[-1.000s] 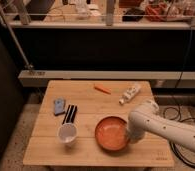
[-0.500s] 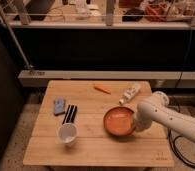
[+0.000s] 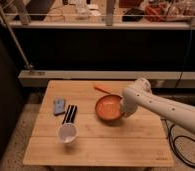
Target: Drag the ceramic bowl in a circle
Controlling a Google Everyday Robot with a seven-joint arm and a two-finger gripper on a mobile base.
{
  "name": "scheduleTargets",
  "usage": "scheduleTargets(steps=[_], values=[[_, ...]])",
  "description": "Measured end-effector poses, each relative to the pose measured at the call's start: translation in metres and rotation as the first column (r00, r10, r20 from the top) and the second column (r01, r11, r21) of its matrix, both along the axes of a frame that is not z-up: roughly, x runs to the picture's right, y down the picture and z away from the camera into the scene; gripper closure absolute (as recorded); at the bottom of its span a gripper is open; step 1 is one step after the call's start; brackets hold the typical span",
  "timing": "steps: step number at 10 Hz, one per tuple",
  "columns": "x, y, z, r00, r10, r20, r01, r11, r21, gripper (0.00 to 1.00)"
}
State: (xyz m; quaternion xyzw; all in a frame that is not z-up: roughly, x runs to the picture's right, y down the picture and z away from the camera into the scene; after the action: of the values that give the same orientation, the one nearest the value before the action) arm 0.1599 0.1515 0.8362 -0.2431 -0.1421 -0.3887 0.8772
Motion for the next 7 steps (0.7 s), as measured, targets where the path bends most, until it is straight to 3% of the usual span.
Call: scheduleTargets(steps=[3,5,7], values=[[-0.07,0.015,0.0,0.992,-0.097,0.083,0.099,0.995,-0.015,0.93],[-0.093,0.045,-0.016,0.977,-0.16,0.139,0.166,0.9854,-0.037,0.93],[-0.097,0.067,-0.033,0.966,-0.199,0.167,0.21,0.9765,-0.049,0.93]])
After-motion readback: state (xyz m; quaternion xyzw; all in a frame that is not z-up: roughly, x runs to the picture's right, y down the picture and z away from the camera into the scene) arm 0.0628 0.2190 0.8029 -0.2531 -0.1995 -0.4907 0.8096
